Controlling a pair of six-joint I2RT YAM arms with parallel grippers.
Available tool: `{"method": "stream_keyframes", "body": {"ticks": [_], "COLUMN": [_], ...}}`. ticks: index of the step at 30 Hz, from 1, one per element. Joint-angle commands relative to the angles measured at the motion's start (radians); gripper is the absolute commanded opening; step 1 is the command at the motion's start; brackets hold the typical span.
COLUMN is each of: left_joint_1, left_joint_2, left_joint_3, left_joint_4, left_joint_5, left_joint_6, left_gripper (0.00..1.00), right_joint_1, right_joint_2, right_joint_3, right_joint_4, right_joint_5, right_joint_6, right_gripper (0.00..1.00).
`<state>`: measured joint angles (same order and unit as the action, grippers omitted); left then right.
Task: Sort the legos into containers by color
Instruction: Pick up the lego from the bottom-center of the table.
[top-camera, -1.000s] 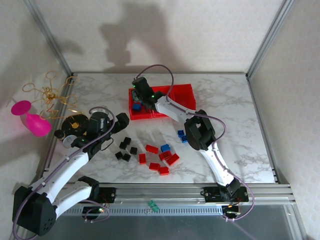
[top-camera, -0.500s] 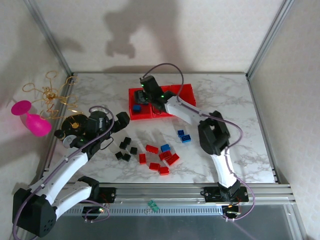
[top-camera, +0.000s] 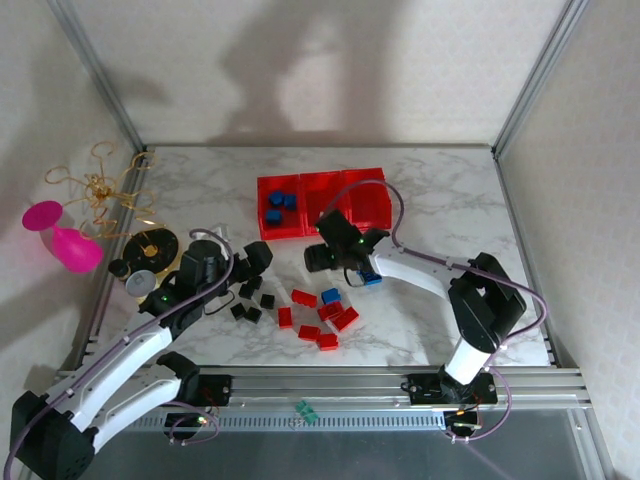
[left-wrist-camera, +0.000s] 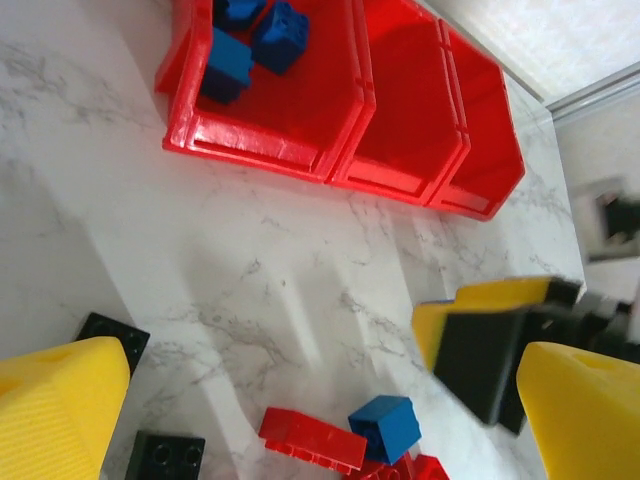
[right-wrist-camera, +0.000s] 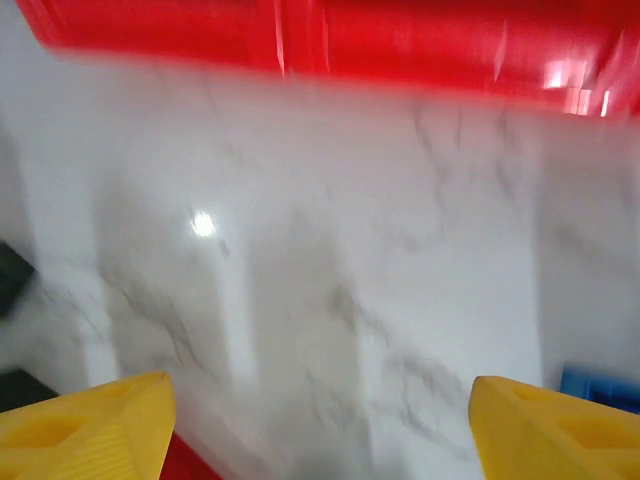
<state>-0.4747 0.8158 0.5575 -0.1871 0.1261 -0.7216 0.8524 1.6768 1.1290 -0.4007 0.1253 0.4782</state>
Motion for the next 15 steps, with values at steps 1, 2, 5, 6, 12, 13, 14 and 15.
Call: {"method": "stream_keyframes", "body": {"ticks": [1, 2, 5, 6, 12, 13, 14, 15], "left_joint_1": [-0.016, -0.016, -0.018, -0.018, -0.018, -0.018, -0.019, -0.019], "left_joint_2": [-0.031, -0.035, -0.042, -0.043, -0.043, -0.041, -0.041, -0.041], "left_joint_3": [-0.022, -0.025, -0.031, -0.035, -0.042, -0.042, -0.042, -0.042], "left_joint_4": [-0.033, -0.037, -0.048, -0.051, -0.056, -0.056, -0.055, -0.057], "left_joint_5": [-0.023, -0.025, -0.029, -0.028, -0.033, -0.031, -0.032, -0.032], "left_joint_6": [-0.038, -0.041, -0.04, -0.04, -0.039, -0.037, -0.036, -0.036], "left_gripper": [1.0, 1.0, 1.0, 1.0, 1.0, 1.0, 1.0, 1.0], "right_joint_1": [0.032, 0.041, 0.069, 0.078, 0.099, 0.099, 0.1, 0.1], "right_joint_2": [-0.062, -0.066, -0.066, -0.062, -0.029, -0.022, -0.013, -0.006], "right_joint_3": [-0.064, -0.084, -0.116, -0.124, -0.147, -0.146, -0.145, -0.144], "right_joint_4": [-0.059, -0.06, -0.061, -0.059, -0.036, -0.036, -0.037, -0.034], "right_joint_5": [-0.024, -0.028, -0.032, -0.034, -0.043, -0.036, -0.03, -0.029], "right_joint_6": [0.054, 0.058, 0.063, 0.063, 0.075, 0.073, 0.073, 0.07], "right_gripper": [0.79, 0.79, 0.8, 0.81, 0.76, 0.74, 0.73, 0.72]}}
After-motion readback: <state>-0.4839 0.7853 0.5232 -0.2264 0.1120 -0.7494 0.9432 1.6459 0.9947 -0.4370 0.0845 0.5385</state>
